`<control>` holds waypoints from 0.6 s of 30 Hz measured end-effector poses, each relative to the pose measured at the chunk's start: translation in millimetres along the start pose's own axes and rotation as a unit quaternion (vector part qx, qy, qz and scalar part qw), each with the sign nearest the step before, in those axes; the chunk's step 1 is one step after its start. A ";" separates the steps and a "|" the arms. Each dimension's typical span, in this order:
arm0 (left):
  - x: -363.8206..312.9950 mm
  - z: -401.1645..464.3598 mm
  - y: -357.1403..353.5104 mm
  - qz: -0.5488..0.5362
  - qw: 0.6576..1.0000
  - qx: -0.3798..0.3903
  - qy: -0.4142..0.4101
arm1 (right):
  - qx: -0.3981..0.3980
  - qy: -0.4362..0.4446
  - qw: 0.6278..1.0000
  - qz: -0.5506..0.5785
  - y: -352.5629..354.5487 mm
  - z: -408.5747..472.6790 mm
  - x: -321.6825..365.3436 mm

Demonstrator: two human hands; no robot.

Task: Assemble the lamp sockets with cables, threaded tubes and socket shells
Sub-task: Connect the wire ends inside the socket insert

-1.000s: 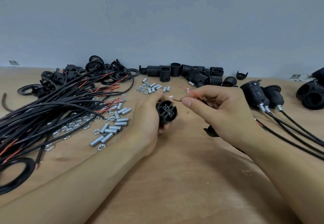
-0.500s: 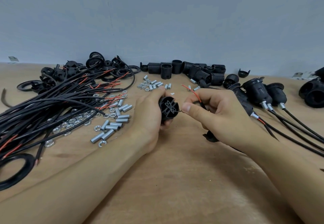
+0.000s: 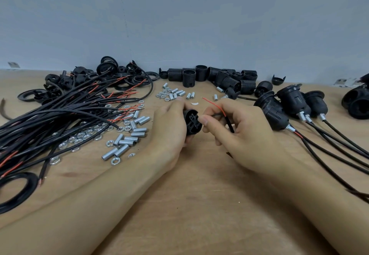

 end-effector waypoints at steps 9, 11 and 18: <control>5.0 -0.5 2.3 -0.009 1.000 0.002 0.024 | -0.002 0.079 0.997 -0.014 -3.6 -1.1 16.1; 5.9 -0.8 2.7 -0.016 1.000 -0.004 0.027 | -0.008 0.102 0.994 -0.029 -4.5 -2.1 22.5; 5.6 -0.3 5.8 -0.010 1.000 -0.023 0.008 | -0.009 0.103 0.994 -0.019 -9.5 -1.2 18.5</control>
Point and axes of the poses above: each hand's wrist, its own z-axis towards the middle knuckle, its own y-axis out of the back of the hand, x = y × z, the point moved 10 cm from there along z, towards the middle knuckle, and after that the axes turned 12 degrees about z, right-handed, at the moved point
